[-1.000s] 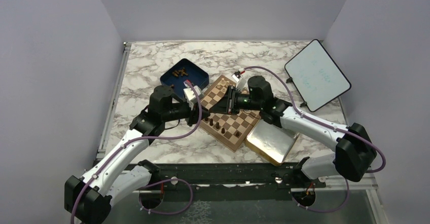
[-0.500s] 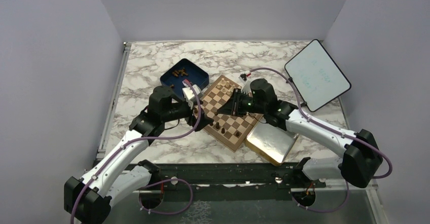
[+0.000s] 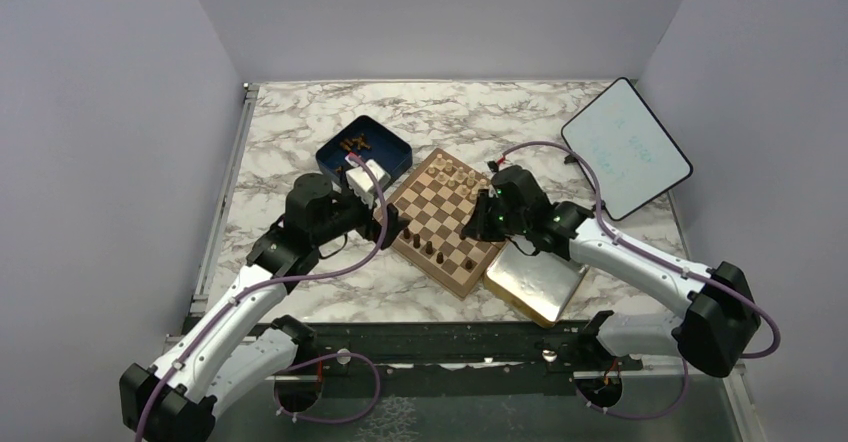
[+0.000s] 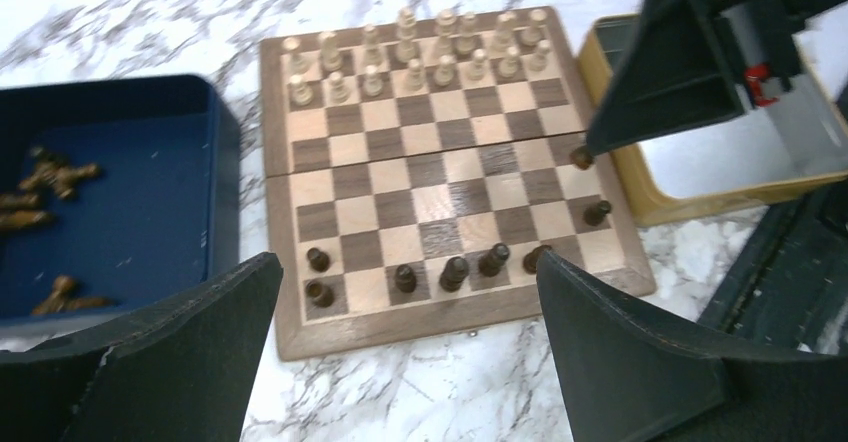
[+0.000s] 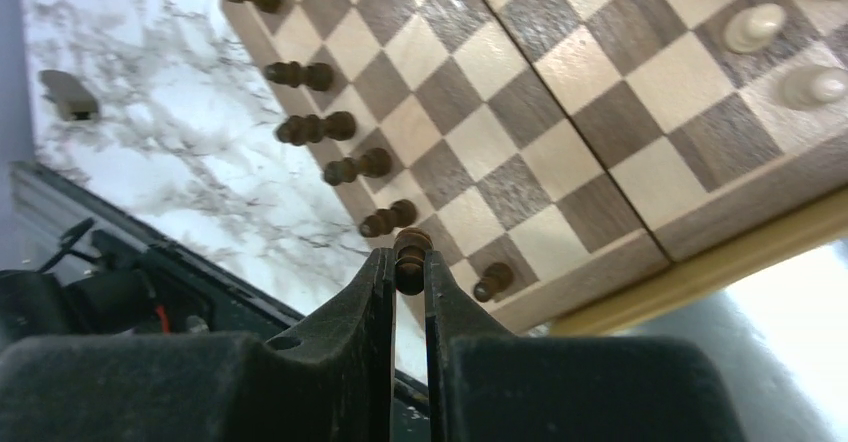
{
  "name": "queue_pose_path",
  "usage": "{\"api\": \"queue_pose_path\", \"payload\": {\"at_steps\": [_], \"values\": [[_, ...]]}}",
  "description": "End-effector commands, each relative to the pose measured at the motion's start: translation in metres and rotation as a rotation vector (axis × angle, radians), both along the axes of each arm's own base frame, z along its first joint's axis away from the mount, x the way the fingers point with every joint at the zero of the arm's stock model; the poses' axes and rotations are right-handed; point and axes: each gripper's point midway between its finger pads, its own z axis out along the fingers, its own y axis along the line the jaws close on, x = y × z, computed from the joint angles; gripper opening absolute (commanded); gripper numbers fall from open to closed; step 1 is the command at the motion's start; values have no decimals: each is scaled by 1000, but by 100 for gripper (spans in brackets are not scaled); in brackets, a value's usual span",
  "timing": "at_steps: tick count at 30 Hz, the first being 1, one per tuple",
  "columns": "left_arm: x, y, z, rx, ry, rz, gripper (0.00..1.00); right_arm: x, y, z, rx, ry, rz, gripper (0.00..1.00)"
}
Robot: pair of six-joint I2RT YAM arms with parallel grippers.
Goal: Set up the chess pieces on the board
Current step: Place the chess piece on the chessboard.
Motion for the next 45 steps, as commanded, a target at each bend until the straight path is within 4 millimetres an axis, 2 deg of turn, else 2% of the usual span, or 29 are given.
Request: {"api": "queue_pose_path", "payload": {"at_steps": [1, 6, 10, 15, 26, 45], "values": [[20, 33, 8, 49, -38, 225, 99, 2, -25, -21, -159, 1, -45, 11], [30, 71, 22, 71, -115, 432, 99, 2, -17, -29, -191, 9, -37, 10], [30, 99, 36, 61, -179, 572, 99, 0, -11, -38, -223, 19, -28, 9], [25, 115, 50, 29, -231, 640, 99, 0, -4, -41, -234, 9, -18, 9], [23, 121, 56, 12, -252, 667, 99, 1, 7, -46, -261, -5, -2, 10], [23, 121, 55, 12, -252, 669, 99, -4, 11, -63, -311, 44, 26, 10]]}}
